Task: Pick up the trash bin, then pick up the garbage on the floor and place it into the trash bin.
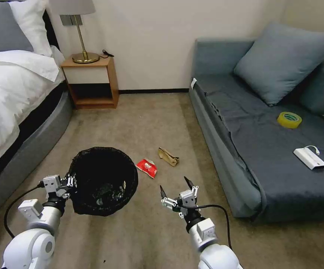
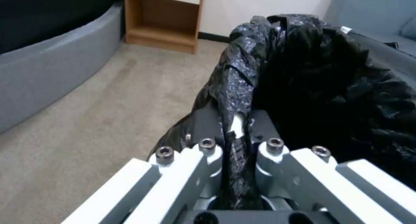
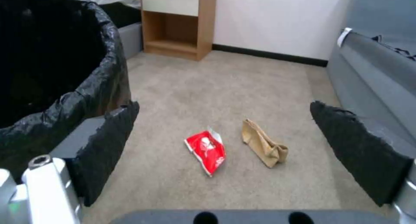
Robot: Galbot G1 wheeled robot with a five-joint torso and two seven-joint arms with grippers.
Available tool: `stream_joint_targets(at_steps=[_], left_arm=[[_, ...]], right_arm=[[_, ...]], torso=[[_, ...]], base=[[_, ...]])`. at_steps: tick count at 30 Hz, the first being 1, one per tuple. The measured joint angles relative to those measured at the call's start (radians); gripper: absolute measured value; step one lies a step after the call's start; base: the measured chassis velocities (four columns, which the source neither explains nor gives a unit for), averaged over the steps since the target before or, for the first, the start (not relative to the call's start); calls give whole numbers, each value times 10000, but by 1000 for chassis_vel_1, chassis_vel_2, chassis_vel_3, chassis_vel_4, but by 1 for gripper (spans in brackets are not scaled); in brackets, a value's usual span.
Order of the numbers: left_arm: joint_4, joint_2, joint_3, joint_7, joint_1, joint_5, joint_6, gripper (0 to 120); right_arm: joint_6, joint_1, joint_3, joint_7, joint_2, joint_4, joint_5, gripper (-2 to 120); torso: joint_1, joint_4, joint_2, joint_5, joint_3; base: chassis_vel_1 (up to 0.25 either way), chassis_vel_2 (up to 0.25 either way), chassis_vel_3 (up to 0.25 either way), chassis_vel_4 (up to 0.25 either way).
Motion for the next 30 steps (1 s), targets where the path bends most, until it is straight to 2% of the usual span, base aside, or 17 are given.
stream_joint_targets(at_steps=[14, 30], left_arm=[[13, 32, -128, 5, -23, -87, 0, 4], [67, 48, -549, -12, -6, -56, -36, 4]], right_arm=[[10, -25, 19, -46, -21, -3, -7, 100], [21, -20, 3, -106, -46, 5, 3, 100]], torso=[[0, -1, 0, 0, 0], [-1, 0, 0, -1, 0]], base=[[0, 0, 0, 0], [-56, 62, 54, -59]])
